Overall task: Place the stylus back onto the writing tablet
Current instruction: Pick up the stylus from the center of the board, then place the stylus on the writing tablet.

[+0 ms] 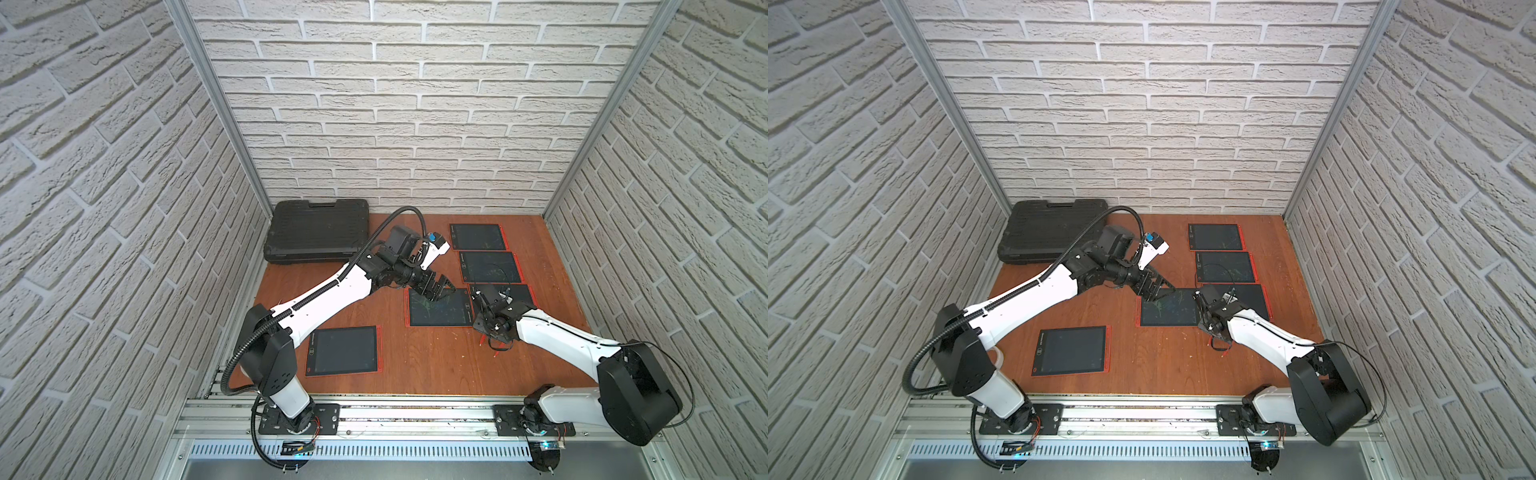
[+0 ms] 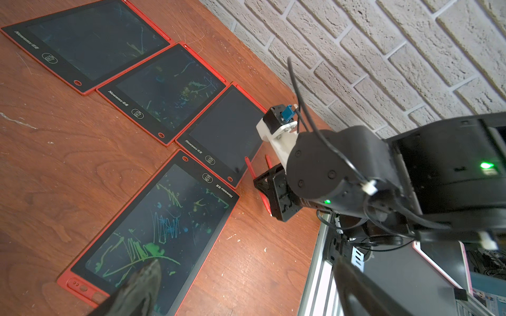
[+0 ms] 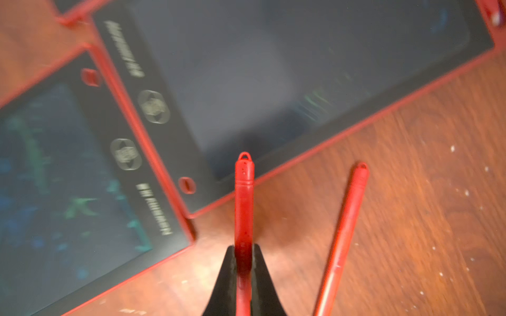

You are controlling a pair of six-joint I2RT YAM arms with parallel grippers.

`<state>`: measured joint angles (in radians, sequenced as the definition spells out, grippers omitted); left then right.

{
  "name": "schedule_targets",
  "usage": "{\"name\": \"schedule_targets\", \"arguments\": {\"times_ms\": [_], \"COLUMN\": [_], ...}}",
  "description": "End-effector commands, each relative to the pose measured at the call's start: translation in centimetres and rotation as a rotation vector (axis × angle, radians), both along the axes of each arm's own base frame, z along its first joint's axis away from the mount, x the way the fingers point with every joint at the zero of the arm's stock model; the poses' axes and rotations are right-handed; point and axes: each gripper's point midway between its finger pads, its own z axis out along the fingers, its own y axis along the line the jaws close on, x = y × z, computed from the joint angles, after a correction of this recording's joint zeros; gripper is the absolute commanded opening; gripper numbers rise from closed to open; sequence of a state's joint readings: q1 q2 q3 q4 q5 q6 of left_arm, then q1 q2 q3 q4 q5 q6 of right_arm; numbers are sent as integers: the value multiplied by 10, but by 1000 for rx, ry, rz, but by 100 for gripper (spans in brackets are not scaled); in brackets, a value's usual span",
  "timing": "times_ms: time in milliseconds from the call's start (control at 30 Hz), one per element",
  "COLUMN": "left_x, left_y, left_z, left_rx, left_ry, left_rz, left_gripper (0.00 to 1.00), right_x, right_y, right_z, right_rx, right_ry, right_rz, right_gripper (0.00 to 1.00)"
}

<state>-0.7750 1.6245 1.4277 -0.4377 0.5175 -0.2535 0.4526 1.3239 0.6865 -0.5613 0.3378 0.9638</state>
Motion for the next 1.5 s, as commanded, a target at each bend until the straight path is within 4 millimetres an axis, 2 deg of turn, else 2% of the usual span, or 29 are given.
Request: {"name": "schedule_targets", "arguments": {"times_ms": [0, 133, 433, 600, 900, 1100, 1267, 1467], "left_x": [2, 1, 3, 10, 47, 66, 77, 83], "left_y": [-3, -3, -2, 4, 41, 64, 76, 84], "left_z": [9, 10, 11, 11, 37, 47, 49, 51], "left_rx": [-12, -10, -8, 14, -45, -67, -67, -64], "left_ry": [-36, -39, -45, -69, -105, -113, -113, -123], "left_rz": [-12, -11, -1, 44, 199, 279, 330, 359], "left_gripper": [98, 98, 98, 98, 98, 98, 98, 98], "right_x": [9, 14, 38, 49, 67, 75, 78, 77], "right_y": [4, 13, 58, 85, 143, 176, 188, 192], "right_z": [7, 6, 0, -3, -4, -4, -5, 0], "right_rx": [-51, -21, 70, 94, 146, 187, 204, 235], "right_ry": [-25, -30, -17, -11, -6, -11, -8, -30], "right_rz": [40, 78, 254, 343, 498, 571, 587, 593], "right_gripper": [8, 8, 8, 8, 8, 8, 14, 21]}}
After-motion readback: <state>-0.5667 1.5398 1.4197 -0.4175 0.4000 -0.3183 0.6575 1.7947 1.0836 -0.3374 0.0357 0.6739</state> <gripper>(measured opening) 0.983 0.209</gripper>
